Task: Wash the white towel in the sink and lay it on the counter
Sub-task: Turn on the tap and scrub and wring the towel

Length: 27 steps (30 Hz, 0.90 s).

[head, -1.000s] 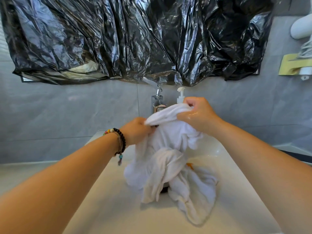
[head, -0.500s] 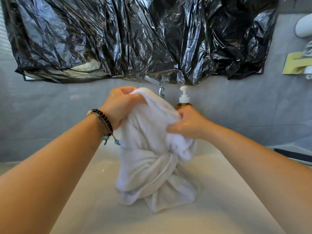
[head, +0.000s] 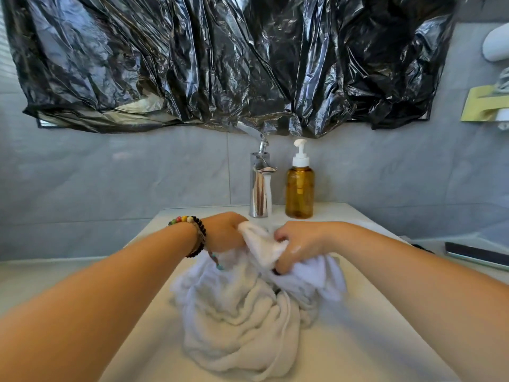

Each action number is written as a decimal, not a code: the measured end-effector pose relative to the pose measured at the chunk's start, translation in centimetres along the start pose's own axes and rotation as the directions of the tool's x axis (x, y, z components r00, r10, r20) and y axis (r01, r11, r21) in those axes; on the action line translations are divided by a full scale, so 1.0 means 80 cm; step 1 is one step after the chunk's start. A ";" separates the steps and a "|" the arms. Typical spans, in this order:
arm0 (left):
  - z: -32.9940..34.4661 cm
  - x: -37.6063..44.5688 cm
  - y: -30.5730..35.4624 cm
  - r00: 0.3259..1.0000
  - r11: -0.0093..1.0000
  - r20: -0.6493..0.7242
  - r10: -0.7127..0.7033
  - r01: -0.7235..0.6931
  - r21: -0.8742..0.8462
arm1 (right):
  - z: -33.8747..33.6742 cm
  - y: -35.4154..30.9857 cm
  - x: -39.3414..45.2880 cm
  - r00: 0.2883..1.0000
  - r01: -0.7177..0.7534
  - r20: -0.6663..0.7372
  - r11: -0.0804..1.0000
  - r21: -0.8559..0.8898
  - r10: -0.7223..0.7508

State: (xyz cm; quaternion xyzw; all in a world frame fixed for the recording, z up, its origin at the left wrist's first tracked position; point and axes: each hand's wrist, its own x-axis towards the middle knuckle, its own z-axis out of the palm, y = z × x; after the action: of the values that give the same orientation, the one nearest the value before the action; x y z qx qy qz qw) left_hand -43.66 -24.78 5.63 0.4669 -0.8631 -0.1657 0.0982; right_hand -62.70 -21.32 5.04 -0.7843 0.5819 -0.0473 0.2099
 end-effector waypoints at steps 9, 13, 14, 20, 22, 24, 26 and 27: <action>-0.056 -0.020 0.053 0.834 0.613 -0.543 -0.099 -0.379 -0.693 | -0.080 -0.023 -0.050 0.620 0.460 -0.785 0.821 0.339 -0.024; -0.058 -0.031 0.041 0.942 0.928 -0.334 0.042 -0.160 -0.336 | -0.079 -0.012 -0.062 0.866 0.092 -0.498 0.960 0.265 0.054; -0.050 -0.030 0.035 0.982 0.987 -0.187 -0.006 -0.025 -0.161 | -0.070 -0.005 -0.058 0.921 -0.061 -0.372 0.987 0.148 0.113; 0.011 -0.011 0.029 0.914 0.919 0.338 -0.227 0.085 0.386 | -0.021 0.001 -0.020 0.956 -0.280 0.023 0.931 -0.233 0.293; 0.015 -0.009 0.029 0.968 0.964 0.228 -0.108 0.046 0.262 | 0.003 0.001 -0.010 0.983 -0.178 0.019 0.971 -0.158 0.183; 0.012 -0.005 0.022 1.000 0.989 0.022 0.012 -0.016 0.149 | 0.026 -0.008 -0.009 0.997 -0.079 -0.017 0.997 0.022 0.079; 0.007 -0.004 0.017 0.991 0.997 -0.114 0.068 -0.071 -0.021 | 0.021 -0.012 -0.003 0.998 0.016 -0.063 0.994 0.110 -0.009; 0.004 -0.004 0.017 0.985 0.990 -0.158 0.069 -0.087 -0.110 | 0.012 -0.017 -0.002 0.989 0.084 -0.132 0.992 0.098 -0.071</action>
State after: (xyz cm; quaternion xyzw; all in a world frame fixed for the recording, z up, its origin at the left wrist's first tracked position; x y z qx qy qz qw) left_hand -44.66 -23.78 5.81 0.4376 -0.8595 -0.1750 0.1981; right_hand -61.27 -20.57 4.69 -0.7897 0.5601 -0.1357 0.2103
